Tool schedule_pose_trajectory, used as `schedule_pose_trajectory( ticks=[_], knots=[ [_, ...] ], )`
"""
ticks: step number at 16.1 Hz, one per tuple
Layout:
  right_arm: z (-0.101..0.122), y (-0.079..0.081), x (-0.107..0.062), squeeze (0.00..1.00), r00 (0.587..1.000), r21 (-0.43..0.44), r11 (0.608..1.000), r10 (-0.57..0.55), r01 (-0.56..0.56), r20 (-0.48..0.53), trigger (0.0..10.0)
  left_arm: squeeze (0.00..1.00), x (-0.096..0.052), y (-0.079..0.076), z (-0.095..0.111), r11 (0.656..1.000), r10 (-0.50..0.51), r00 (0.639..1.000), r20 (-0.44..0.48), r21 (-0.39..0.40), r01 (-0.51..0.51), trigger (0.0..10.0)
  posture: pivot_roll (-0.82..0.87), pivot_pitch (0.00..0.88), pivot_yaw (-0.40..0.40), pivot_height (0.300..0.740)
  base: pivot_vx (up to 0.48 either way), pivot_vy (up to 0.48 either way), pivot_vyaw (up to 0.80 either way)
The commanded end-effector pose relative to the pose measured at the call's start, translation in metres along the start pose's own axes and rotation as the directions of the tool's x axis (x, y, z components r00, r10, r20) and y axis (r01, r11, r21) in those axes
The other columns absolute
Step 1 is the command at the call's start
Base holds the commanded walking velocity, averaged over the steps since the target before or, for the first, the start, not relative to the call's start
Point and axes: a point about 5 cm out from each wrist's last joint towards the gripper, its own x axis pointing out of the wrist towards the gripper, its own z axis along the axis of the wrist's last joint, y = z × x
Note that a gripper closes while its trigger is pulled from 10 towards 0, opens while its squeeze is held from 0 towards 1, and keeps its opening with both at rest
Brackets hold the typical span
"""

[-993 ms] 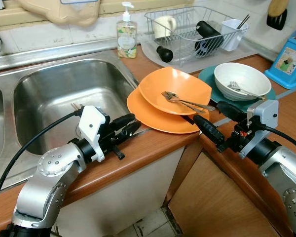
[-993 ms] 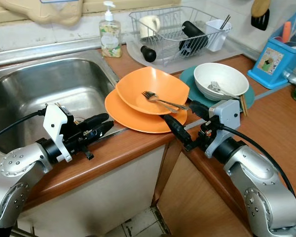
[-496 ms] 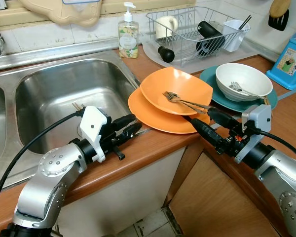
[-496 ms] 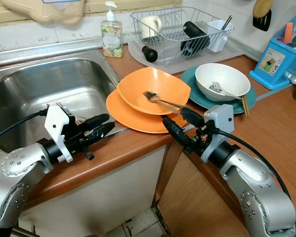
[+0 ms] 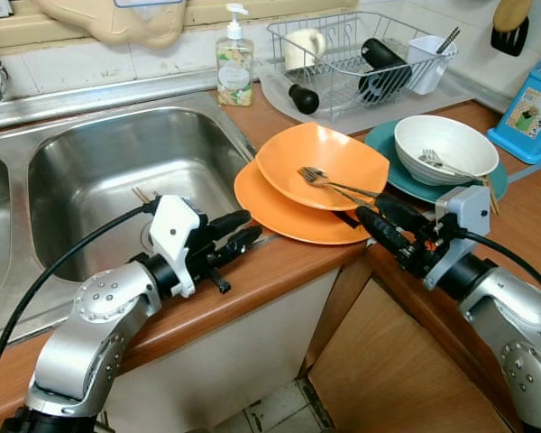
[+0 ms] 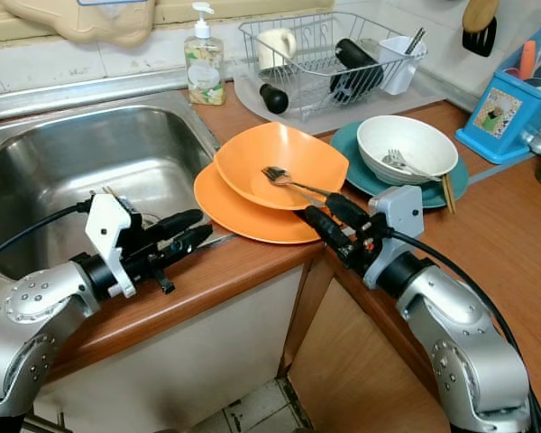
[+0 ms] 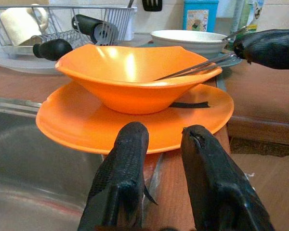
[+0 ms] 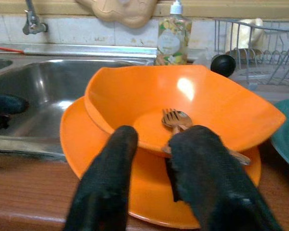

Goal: Kitchen organization

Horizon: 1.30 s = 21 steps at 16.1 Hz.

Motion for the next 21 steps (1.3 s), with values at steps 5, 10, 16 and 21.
schedule_pose_trajectory(
  ticks=[5,10,16,21],
  knots=[
    [-0.002,-0.003,0.008,0.00,0.999,-0.032,0.998,-0.048,0.048,-0.015,4.9,0.00,0.003,0.001,0.002,1.000,-0.005,1.000,-0.005,0.016,0.005,10.0,-0.14,0.000,-0.018,0.740,0.000,0.000,0.00],
    [-0.004,-0.005,0.011,0.00,0.997,-0.030,0.996,-0.079,0.078,-0.021,4.0,0.00,0.003,0.001,0.002,1.000,-0.008,1.000,-0.006,0.017,0.008,10.0,-0.14,0.000,-0.018,0.740,0.000,0.000,0.00],
    [0.007,-0.003,0.009,0.00,0.999,-0.019,0.999,-0.041,0.042,0.034,2.7,0.00,0.003,0.002,0.004,1.000,-0.010,1.000,-0.003,0.023,0.010,10.0,-0.14,0.000,-0.013,0.740,0.000,0.000,0.00],
    [0.020,-0.004,-0.002,0.00,0.997,-0.006,0.999,0.045,-0.045,0.060,2.9,0.00,0.003,0.002,0.007,0.999,-0.021,1.000,0.001,0.030,0.021,10.0,-0.14,0.000,-0.009,0.740,0.000,0.000,0.00]
  ],
)
